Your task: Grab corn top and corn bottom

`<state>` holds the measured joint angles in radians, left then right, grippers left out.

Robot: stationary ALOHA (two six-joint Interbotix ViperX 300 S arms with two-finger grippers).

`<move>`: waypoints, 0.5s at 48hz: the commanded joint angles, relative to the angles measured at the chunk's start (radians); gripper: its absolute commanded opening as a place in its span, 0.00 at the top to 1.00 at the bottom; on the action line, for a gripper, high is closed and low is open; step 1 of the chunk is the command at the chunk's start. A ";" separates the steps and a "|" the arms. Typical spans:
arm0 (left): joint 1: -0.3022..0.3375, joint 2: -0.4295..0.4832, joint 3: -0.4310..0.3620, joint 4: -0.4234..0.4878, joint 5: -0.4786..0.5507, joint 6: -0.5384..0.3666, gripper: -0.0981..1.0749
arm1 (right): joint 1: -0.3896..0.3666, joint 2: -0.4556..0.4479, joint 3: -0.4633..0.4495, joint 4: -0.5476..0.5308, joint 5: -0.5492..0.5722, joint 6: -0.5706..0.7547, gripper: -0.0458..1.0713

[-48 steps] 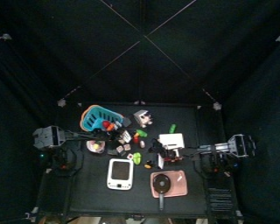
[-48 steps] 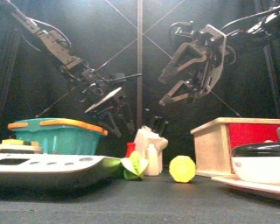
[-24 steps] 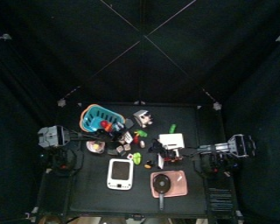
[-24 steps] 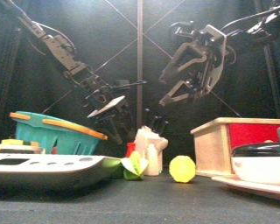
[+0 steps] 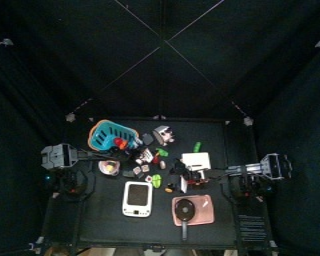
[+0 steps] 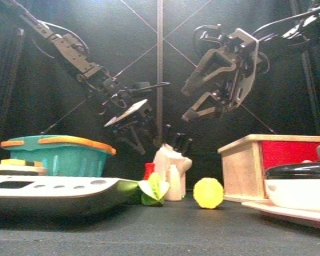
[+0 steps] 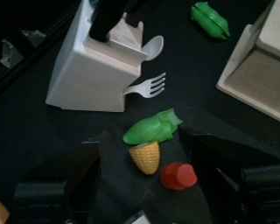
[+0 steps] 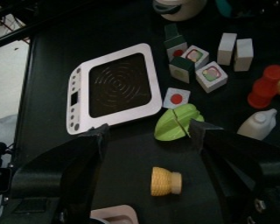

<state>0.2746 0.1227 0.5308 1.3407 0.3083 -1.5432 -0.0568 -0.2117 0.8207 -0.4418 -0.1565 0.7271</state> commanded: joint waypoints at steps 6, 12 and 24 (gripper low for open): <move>-0.006 0.012 -0.031 0.035 0.067 -0.002 0.09 | -0.002 -0.023 -0.014 0.000 -0.008 -0.002 0.05; -0.014 0.017 -0.023 0.046 0.067 -0.006 0.09 | -0.002 -0.023 -0.015 0.000 -0.008 -0.003 0.05; -0.014 0.061 -0.031 0.051 0.066 -0.006 0.09 | -0.002 -0.012 -0.020 0.000 -0.008 -0.003 0.05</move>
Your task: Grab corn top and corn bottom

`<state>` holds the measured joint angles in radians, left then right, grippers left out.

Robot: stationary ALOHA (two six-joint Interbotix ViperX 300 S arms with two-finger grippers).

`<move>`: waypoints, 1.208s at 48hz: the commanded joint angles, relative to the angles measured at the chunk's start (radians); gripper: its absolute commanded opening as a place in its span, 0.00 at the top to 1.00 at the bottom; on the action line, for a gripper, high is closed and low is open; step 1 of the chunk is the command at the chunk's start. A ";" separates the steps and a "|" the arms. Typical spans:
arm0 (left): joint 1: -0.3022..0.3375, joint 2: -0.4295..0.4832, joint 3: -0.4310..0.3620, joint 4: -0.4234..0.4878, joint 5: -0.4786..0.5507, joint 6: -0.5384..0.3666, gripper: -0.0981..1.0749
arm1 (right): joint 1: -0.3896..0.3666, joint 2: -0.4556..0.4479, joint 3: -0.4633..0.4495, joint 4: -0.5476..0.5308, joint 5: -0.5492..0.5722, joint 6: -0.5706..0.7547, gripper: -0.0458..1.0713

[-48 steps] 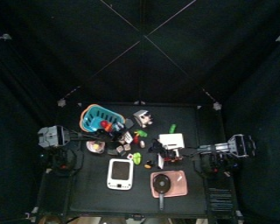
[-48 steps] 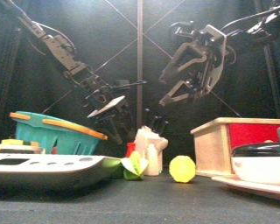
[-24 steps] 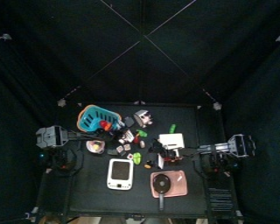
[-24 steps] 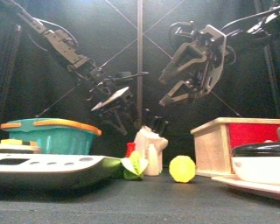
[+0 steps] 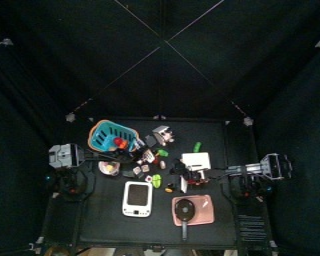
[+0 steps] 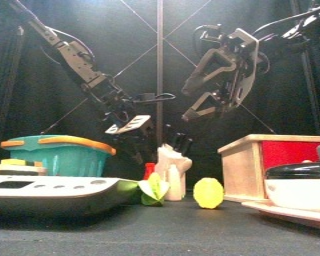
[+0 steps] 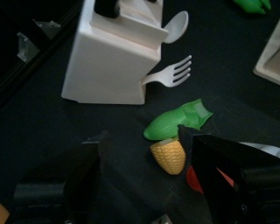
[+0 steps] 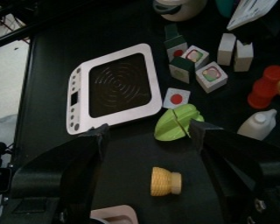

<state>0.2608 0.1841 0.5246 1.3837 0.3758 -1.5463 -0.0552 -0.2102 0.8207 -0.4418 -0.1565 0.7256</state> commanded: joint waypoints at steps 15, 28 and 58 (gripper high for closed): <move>0.000 0.014 -0.015 -0.005 -0.072 -0.005 0.09 | -0.003 -0.009 -0.025 0.000 -0.006 -0.002 0.05; 0.002 0.031 -0.014 -0.015 -0.074 -0.003 0.09 | -0.003 -0.008 -0.025 0.000 -0.008 -0.002 0.05; 0.008 0.031 -0.023 -0.014 -0.063 -0.002 0.09 | -0.003 0.008 -0.034 0.000 -0.008 -0.005 0.05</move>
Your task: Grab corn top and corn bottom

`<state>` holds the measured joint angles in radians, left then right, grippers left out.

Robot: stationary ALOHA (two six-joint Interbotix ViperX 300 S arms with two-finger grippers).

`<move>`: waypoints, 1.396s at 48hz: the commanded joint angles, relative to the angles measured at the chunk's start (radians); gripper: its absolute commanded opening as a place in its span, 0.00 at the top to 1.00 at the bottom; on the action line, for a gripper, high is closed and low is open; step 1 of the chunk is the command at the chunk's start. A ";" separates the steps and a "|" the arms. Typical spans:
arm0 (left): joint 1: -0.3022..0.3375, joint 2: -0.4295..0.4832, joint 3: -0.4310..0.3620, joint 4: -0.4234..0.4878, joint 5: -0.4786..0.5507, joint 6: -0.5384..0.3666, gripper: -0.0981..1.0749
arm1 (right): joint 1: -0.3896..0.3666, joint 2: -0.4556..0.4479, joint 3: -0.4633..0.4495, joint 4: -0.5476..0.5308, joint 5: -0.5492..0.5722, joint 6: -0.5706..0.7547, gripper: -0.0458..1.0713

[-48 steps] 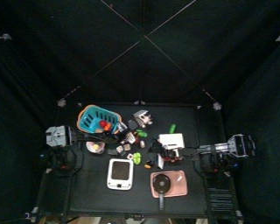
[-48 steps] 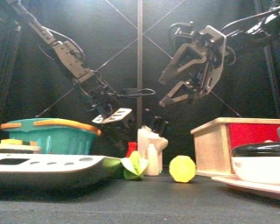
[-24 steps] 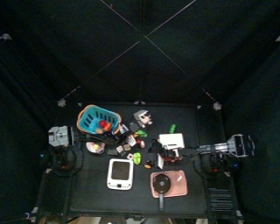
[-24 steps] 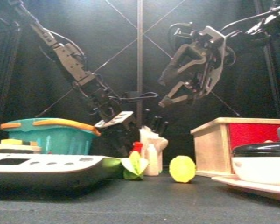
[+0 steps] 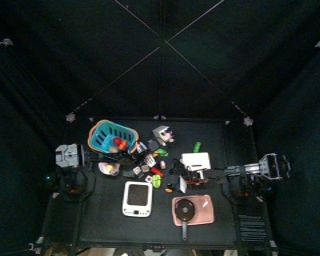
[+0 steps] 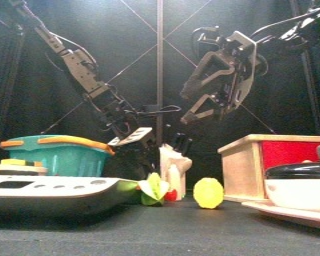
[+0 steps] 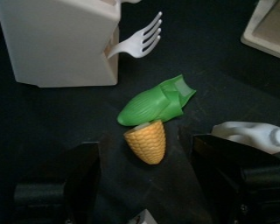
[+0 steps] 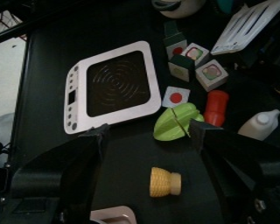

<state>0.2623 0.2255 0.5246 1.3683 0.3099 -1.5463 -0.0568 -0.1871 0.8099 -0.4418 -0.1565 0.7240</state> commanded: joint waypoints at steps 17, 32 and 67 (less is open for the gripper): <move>0.006 0.029 -0.031 -0.011 0.003 -0.002 0.09 | -0.002 -0.015 -0.023 0.000 -0.006 -0.003 0.05; 0.020 0.049 -0.043 -0.012 0.003 -0.003 0.09 | -0.002 -0.015 -0.023 0.000 -0.008 -0.003 0.05; 0.026 0.077 -0.061 -0.012 0.003 -0.005 0.10 | -0.003 -0.015 -0.021 0.000 -0.008 -0.003 0.05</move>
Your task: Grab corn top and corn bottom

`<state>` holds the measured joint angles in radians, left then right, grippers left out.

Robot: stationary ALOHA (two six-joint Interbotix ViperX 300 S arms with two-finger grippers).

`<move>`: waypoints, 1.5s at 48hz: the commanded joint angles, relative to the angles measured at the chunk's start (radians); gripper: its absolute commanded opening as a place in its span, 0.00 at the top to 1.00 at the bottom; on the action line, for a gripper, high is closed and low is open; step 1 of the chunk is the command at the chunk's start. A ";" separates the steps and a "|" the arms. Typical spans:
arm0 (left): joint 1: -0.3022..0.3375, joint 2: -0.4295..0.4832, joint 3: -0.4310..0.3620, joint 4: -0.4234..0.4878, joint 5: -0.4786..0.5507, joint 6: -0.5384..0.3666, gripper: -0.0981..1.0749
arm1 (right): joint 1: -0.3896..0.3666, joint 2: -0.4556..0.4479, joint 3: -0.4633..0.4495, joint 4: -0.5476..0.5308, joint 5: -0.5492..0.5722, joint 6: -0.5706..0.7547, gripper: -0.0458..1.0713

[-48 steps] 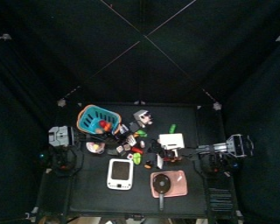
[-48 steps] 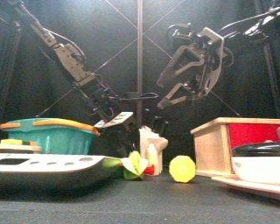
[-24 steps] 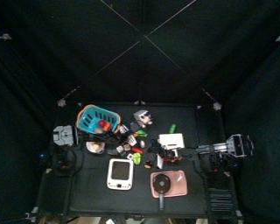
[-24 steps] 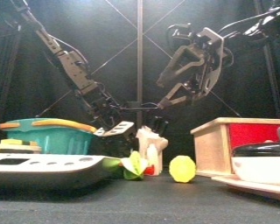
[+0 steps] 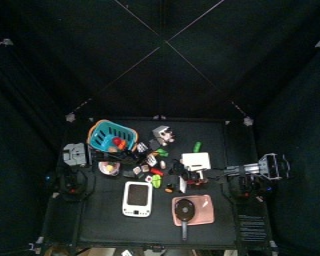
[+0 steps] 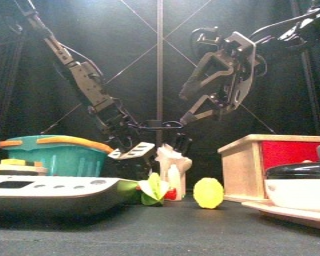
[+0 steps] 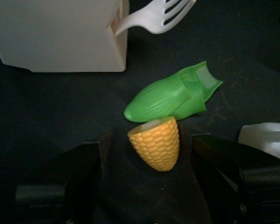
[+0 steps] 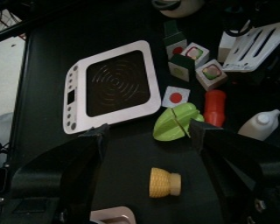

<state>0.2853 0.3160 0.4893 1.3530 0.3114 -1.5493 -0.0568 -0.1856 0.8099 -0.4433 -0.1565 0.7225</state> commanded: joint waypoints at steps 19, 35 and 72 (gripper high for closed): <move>0.008 -0.014 -0.023 -0.018 0.003 -0.002 0.21 | -0.005 -0.012 -0.020 0.002 -0.008 -0.002 0.05; 0.003 -0.055 -0.005 -0.018 -0.002 0.005 0.29 | -0.005 -0.012 -0.018 0.000 -0.008 -0.002 0.05; -0.149 -0.270 0.091 -0.060 0.003 0.008 0.29 | -0.003 -0.011 -0.023 0.015 0.014 0.011 0.05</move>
<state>0.1703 0.1135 0.5768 1.2916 0.3160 -1.5432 -0.0583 -0.1764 0.8099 -0.4372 -0.1488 0.7317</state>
